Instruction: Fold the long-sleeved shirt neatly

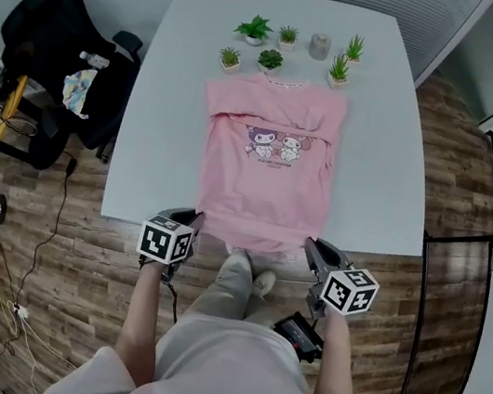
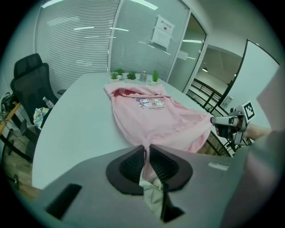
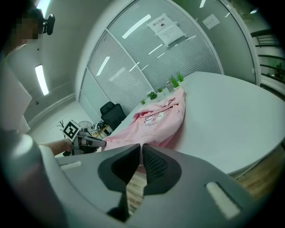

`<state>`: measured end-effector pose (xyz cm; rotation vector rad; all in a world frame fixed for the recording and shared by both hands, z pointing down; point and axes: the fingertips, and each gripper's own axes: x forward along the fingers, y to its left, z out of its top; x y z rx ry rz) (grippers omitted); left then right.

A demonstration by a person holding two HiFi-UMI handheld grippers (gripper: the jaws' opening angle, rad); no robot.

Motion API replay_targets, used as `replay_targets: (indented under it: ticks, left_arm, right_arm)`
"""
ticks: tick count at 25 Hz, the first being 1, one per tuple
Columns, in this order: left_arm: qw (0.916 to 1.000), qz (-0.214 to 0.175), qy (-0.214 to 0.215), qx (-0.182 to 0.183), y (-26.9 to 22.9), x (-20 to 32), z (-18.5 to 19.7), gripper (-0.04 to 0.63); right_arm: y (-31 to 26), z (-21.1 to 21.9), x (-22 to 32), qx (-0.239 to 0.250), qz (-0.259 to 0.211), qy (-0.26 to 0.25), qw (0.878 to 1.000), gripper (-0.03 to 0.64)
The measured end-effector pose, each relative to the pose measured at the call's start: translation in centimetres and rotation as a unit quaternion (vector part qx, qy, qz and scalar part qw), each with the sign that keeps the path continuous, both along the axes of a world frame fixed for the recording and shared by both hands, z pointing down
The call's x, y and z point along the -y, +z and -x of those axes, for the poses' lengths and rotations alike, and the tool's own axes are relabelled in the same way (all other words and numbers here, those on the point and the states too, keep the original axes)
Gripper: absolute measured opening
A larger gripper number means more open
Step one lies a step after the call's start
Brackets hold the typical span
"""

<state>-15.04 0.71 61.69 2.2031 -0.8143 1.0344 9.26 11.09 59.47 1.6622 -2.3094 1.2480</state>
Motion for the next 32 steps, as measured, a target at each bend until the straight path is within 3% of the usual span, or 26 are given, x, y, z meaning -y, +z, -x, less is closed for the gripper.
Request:
replay_targets:
  ticks: [13,21,26,32]
  left_arm:
    - [0.9985,-0.034,-0.005,-0.042,-5.6,1.0,-0.4,0.044]
    - [0.9961,-0.047,-0.001,-0.074,-9.4,0.8,-0.4,0.044]
    - [0.9920,-0.051,-0.004,-0.115,-11.8,1.1,-0.7,0.044]
    - [0.9888,-0.064,0.005,-0.135,-14.1,1.2,-0.8,0.044]
  right_arm:
    - [-5.9,-0.7,0.8,-0.018,-0.061,0.004,0.998,0.026]
    - [-9.5,-1.2,1.0,-0.002,-0.094,0.012,0.996,0.026]
    - [-11.3,-1.9,0.9,-0.010,-0.111,0.019,0.994,0.026]
    - [-13.8,-1.8,0.9,-0.013,-0.133,0.021,0.991,0.026]
